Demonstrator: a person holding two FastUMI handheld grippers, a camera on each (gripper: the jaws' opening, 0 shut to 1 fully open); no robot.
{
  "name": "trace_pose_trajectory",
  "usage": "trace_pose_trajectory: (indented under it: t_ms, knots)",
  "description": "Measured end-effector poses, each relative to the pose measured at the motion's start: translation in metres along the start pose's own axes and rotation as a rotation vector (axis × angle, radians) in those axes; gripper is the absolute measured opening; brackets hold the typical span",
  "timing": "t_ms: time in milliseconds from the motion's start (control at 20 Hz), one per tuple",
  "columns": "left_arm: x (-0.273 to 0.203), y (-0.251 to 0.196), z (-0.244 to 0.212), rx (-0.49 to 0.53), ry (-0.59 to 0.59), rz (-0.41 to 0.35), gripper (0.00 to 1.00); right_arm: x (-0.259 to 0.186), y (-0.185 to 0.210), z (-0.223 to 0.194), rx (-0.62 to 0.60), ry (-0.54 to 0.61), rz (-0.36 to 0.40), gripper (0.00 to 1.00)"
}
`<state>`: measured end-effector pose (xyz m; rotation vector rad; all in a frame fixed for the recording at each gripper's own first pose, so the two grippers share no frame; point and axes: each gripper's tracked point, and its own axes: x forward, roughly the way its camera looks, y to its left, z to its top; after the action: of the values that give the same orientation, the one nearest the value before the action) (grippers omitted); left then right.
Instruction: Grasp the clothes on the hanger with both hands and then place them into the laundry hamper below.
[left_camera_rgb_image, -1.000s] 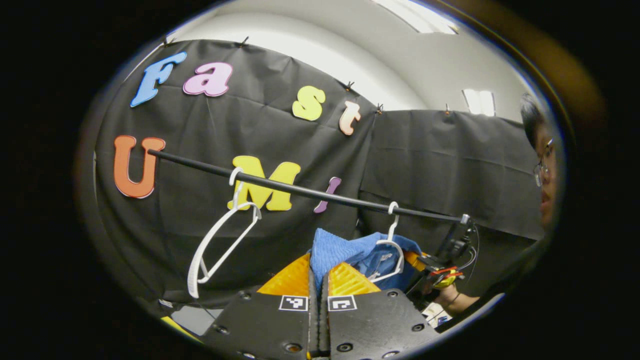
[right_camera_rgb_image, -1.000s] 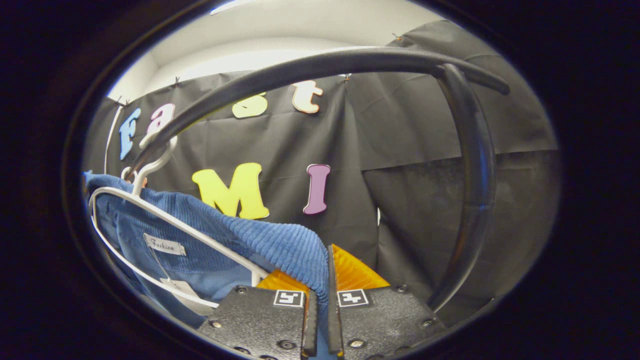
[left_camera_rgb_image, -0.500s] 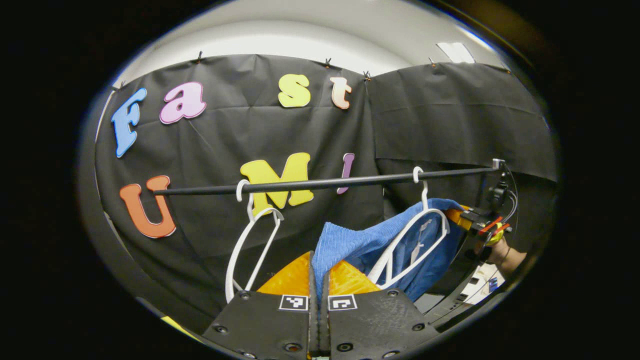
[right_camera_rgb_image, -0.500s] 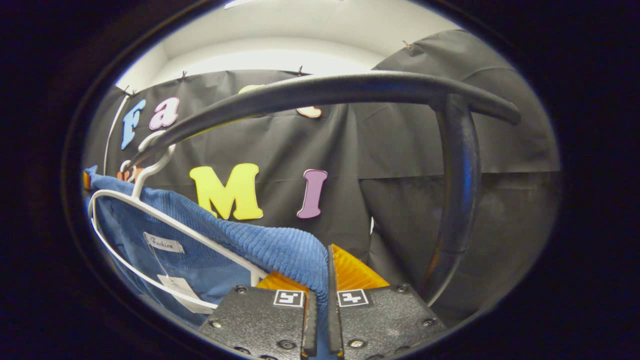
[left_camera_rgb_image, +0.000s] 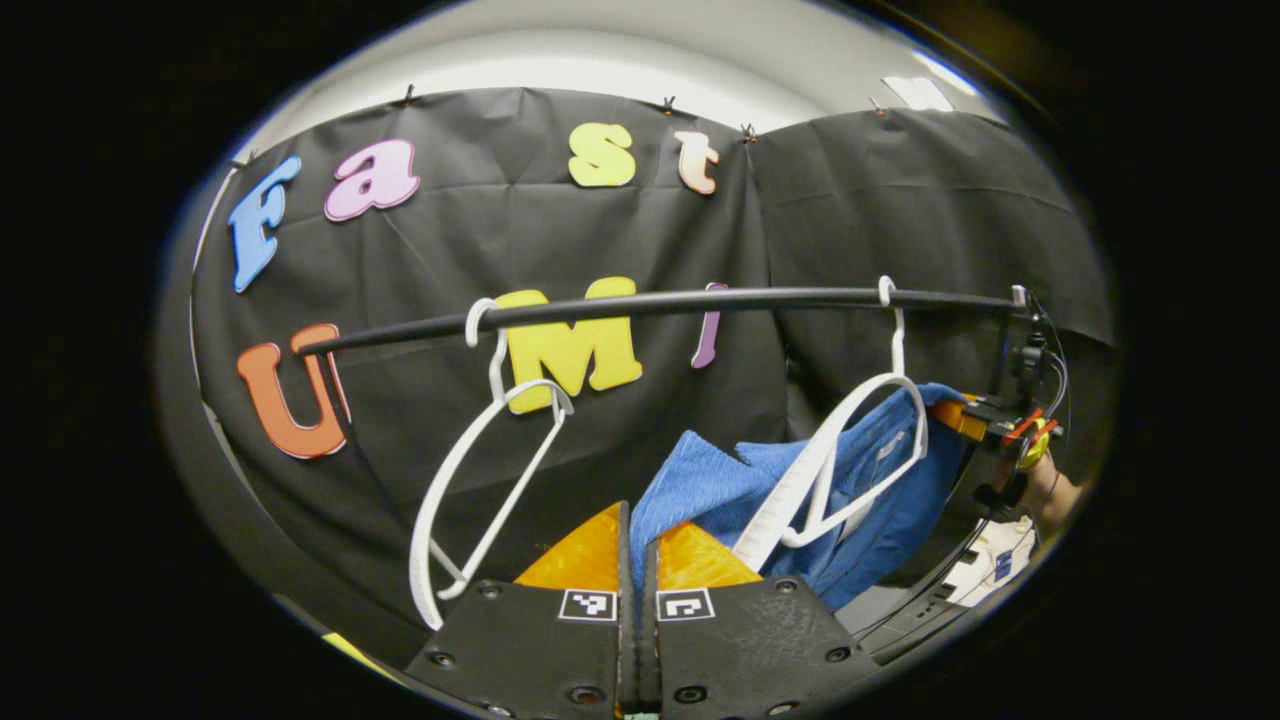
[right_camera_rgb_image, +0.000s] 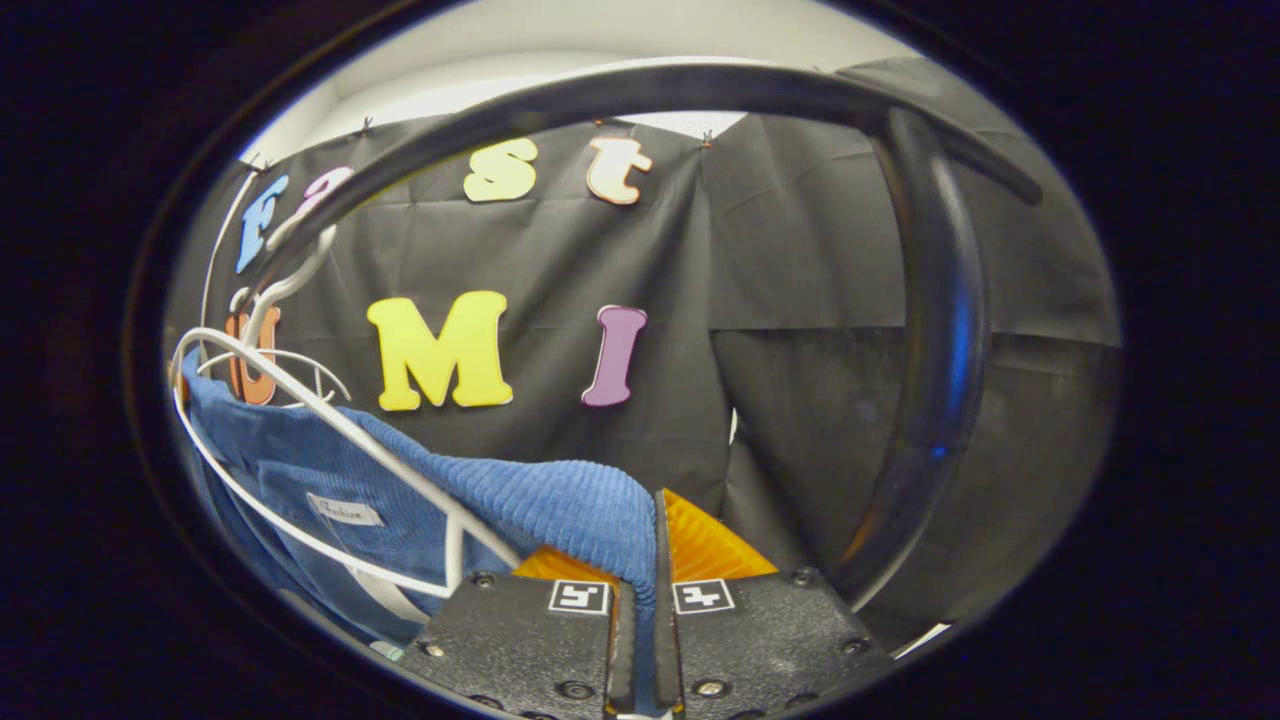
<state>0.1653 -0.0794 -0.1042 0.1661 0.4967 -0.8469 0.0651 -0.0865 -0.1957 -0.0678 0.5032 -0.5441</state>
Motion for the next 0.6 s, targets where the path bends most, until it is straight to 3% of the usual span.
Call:
trace_pose_trajectory:
  t_ms: [600]
  knots:
    - [0.022, 0.0, -0.064, -0.173, 0.042, -0.014, 0.01, 0.001, 0.005, -0.048, -0.044, 0.08, -0.025, 0.1]
